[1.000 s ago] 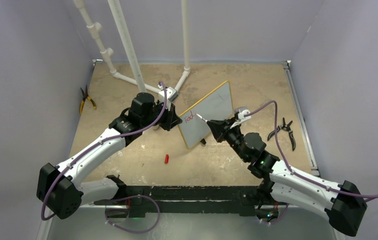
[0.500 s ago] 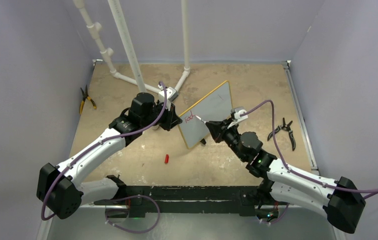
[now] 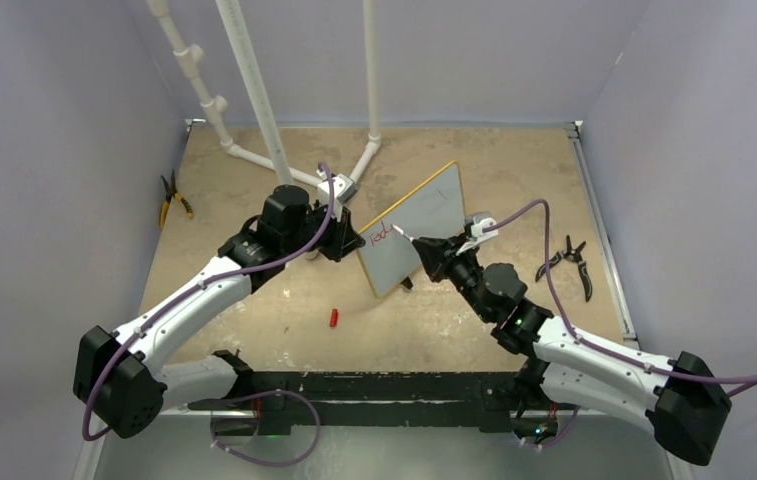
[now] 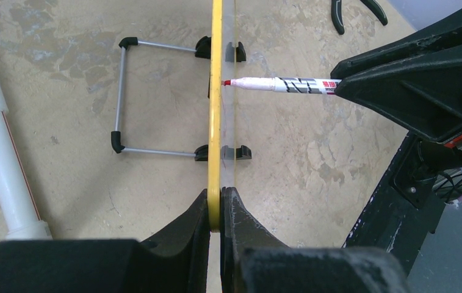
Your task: Write a sentence on the whiteboard
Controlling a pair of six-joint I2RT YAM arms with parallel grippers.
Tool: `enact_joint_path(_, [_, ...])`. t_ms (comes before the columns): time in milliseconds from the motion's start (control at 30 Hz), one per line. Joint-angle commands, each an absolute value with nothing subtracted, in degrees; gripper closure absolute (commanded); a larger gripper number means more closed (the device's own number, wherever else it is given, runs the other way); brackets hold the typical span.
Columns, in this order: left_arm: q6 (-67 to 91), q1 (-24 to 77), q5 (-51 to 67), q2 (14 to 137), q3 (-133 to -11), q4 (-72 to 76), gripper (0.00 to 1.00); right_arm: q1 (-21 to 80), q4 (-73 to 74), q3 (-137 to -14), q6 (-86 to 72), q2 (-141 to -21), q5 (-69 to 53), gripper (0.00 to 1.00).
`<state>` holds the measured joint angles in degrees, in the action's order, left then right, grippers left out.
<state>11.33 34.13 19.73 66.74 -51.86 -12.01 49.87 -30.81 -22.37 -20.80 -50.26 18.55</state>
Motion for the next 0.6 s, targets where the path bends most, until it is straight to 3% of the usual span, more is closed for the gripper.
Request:
enact_joint_path(0, [9.08,34.32,20.92,67.06,-51.39,-12.0,1.0,49.92,-34.54,-24.52,-19.09,-50.1,17.84,1.0])
enact_joint_path(567, [8.97,34.37,20.92,67.41,-51.33,-11.96,1.0,49.99,-34.2,-19.72,-20.39,-49.31,15.26,1.0])
